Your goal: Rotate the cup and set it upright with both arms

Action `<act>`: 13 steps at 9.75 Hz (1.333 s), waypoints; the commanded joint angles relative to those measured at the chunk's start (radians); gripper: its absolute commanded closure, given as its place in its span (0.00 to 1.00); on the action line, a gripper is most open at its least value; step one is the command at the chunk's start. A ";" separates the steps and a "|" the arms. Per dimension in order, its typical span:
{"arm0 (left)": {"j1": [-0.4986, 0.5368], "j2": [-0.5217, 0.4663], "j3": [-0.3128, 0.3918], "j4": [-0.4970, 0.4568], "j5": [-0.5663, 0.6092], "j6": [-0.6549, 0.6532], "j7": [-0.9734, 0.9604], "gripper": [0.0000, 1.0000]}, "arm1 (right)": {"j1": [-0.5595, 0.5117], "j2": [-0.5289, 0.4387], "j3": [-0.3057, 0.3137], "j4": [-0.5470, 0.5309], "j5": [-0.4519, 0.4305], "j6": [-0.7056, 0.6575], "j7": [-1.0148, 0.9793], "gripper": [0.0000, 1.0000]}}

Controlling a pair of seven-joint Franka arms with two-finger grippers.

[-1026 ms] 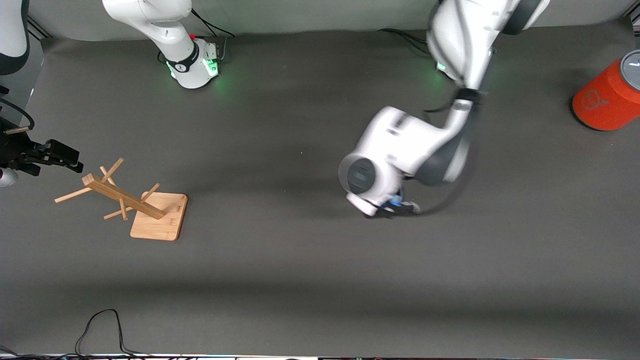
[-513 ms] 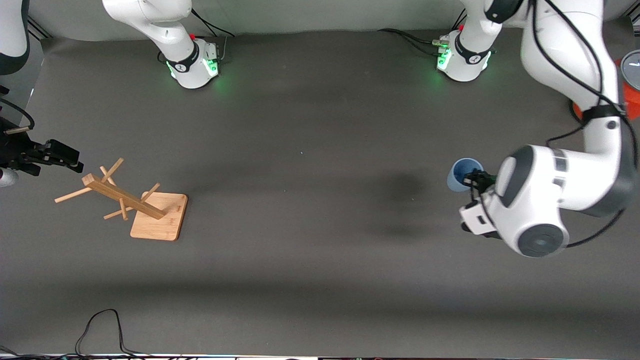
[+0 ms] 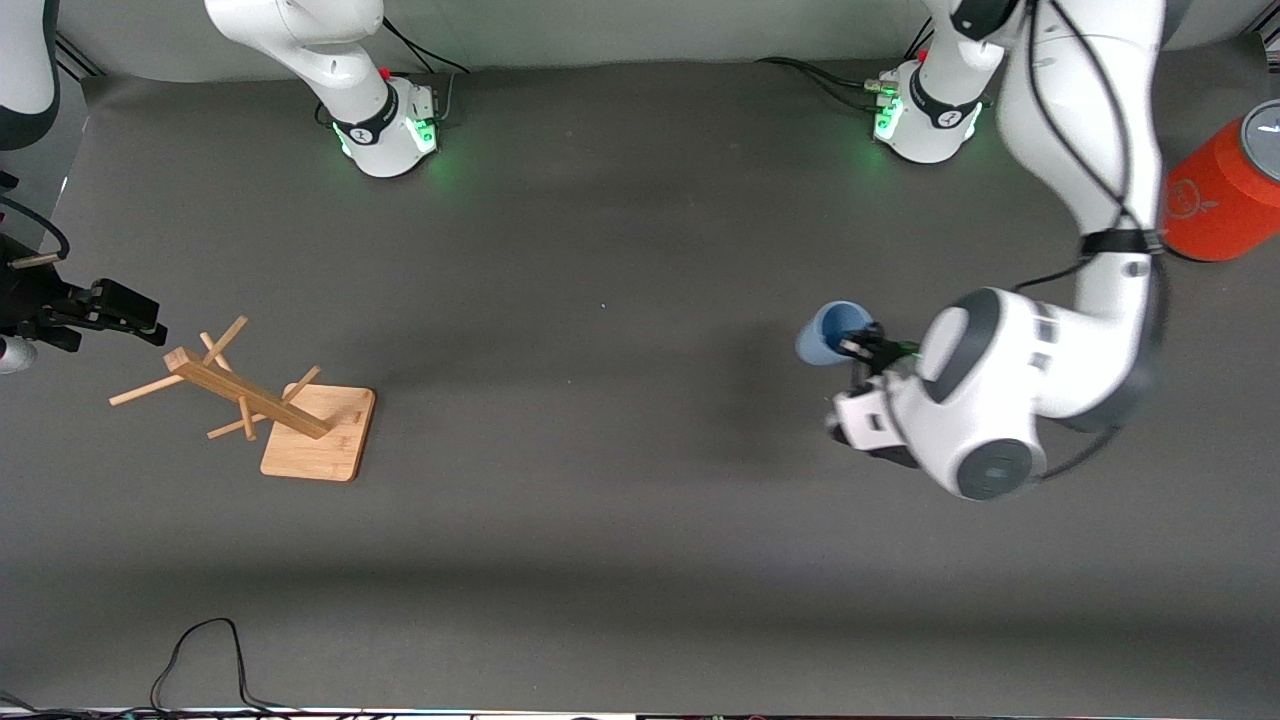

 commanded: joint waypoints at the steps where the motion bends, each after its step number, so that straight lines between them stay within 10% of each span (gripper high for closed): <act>1: -0.115 -0.004 0.013 -0.097 -0.019 0.129 -0.177 1.00 | 0.005 -0.008 -0.001 -0.005 -0.007 0.005 0.021 0.00; 5: -0.164 0.010 0.013 -0.197 -0.017 0.272 -0.275 1.00 | 0.006 -0.002 -0.001 -0.005 -0.007 0.010 0.021 0.00; 9: -0.184 0.024 0.013 -0.192 -0.005 0.280 -0.278 0.34 | 0.005 0.009 -0.001 0.001 -0.007 0.011 0.020 0.00; 10: -0.183 0.017 0.013 -0.189 -0.005 0.268 -0.285 0.31 | 0.006 0.009 0.001 0.001 -0.007 0.010 0.020 0.00; 11: -0.183 0.000 0.014 -0.177 -0.002 0.231 -0.317 0.00 | 0.006 0.009 0.001 0.001 -0.005 0.010 0.021 0.00; 13: -0.151 -0.039 0.025 -0.086 0.041 0.099 -0.318 0.00 | 0.006 0.007 0.001 0.001 -0.005 0.010 0.020 0.00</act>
